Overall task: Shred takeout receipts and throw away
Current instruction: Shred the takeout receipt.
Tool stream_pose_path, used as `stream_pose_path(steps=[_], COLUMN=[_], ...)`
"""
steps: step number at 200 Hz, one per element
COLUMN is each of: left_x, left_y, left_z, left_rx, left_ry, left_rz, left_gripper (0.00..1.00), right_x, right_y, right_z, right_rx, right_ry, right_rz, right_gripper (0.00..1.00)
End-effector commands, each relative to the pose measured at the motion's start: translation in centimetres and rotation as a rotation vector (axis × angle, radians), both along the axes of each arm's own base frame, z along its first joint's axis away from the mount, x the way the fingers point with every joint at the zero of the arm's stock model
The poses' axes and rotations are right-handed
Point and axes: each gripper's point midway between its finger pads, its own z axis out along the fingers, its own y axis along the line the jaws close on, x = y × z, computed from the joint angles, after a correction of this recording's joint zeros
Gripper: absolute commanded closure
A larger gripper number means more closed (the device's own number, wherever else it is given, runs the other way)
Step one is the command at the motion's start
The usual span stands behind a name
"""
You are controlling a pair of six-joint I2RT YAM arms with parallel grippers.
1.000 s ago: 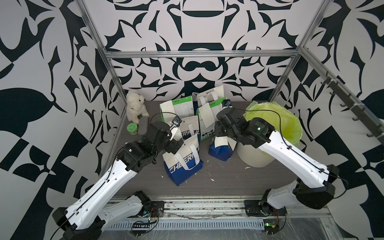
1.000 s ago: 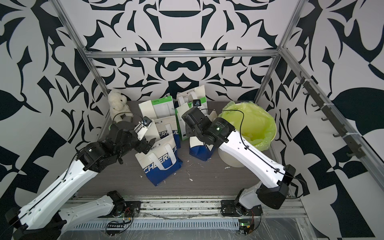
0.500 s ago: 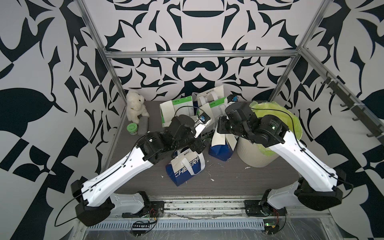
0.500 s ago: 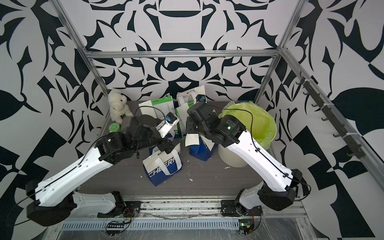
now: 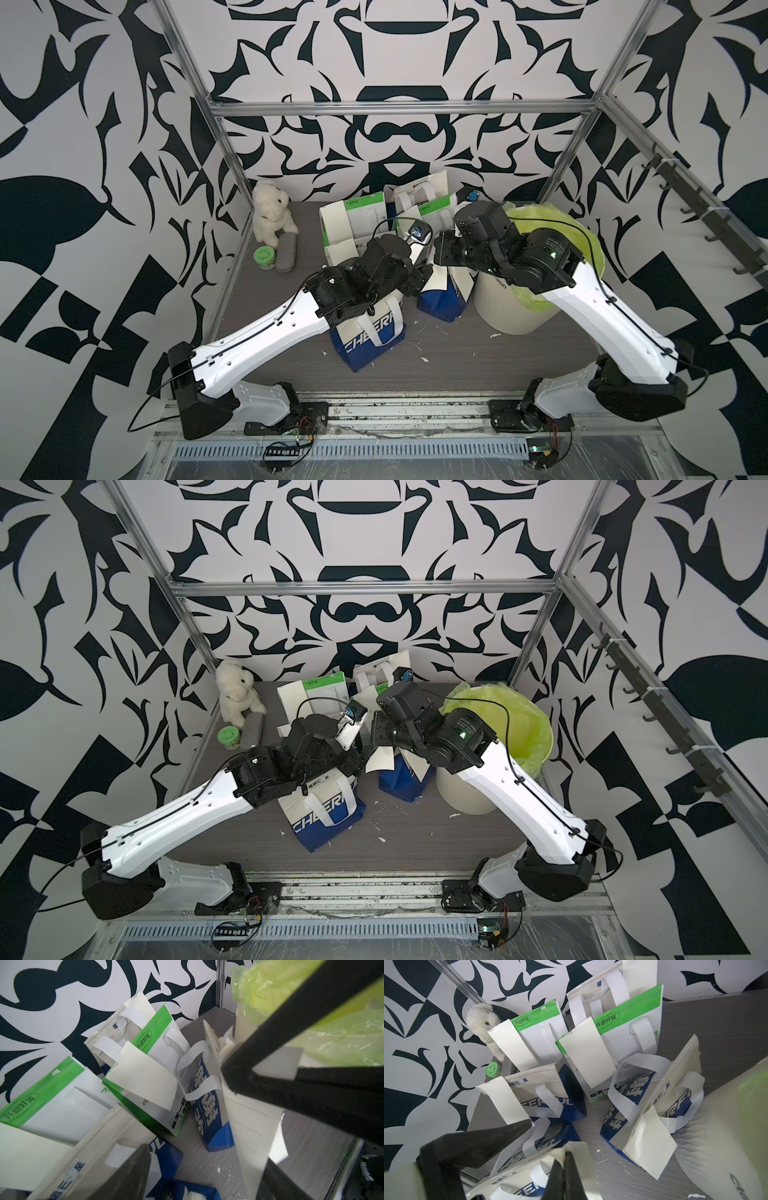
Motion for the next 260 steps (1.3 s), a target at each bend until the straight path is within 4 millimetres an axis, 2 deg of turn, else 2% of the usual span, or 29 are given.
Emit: stream_pose_path(steps=[1,35,50,57,66,77,97,105,109,132,171,185,211,227,260], left_x=[0.4,0.8,0.7,0.7,0.5,0.1,-0.6,-0.8,-1.2,-2.3,-4.8,-6.0,-7.4,-8.0,-8.5], left_y=[-0.1,-0.5,-0.5,-0.6,-0.6,-0.6,-0.2,-0.3,0.4,0.9,0.4,0.0,-0.6,-0.8,-0.5], left_z=[1.4,1.4,1.6,1.6,1.7,1.6,1.4,0.8,1.9,1.6,1.6,1.8,2.1,2.2,2.5], left_rx=[-0.093,-0.125,-0.139,-0.139,-0.138,-0.132,-0.118,-0.105,-0.127,-0.122,-0.139,-0.152,-0.176,-0.188,-0.210], left_ry=[-0.023,-0.027,-0.028,-0.026,-0.022,-0.013,0.002,0.012,-0.003,0.006,0.032,0.049,0.079,0.090,0.084], left_rz=[0.037,0.052,0.049,0.044,0.034,0.017,-0.009,-0.020,-0.025,-0.066,-0.212,-0.276,-0.358,-0.388,-0.405], left_gripper=[0.34,0.68,0.80,0.87,0.95,1.00,1.00,1.00,1.00,1.00,1.00,1.00,1.00,1.00,1.00], right_x=[-0.2,-0.2,-0.9,-1.2,-1.7,-2.2,-2.9,-3.2,-3.5,-5.2,-7.0,-7.7,-9.1,-9.3,-10.5], right_y=[1.1,1.7,2.4,2.8,3.5,3.3,1.2,0.4,0.1,-0.9,-2.5,-2.2,-0.6,0.3,2.2], right_z=[1.8,1.1,0.9,0.9,0.9,0.8,1.2,1.5,1.8,3.1,3.3,3.8,4.7,4.1,3.0], right_rx=[0.087,0.090,0.102,0.101,0.094,0.060,-0.001,-0.004,-0.002,0.006,-0.034,0.004,0.100,0.100,0.133], right_ry=[-0.023,-0.006,0.017,0.015,0.017,0.016,-0.032,-0.057,-0.072,-0.164,-0.310,-0.377,-0.450,-0.441,-0.429], right_rz=[0.036,0.055,0.110,0.147,0.213,0.247,0.274,0.287,0.302,0.405,0.501,0.544,0.654,0.706,0.862], right_gripper=[1.00,1.00,1.00,0.84,0.58,0.48,0.40,0.40,0.39,0.39,0.40,0.40,0.41,0.41,0.32])
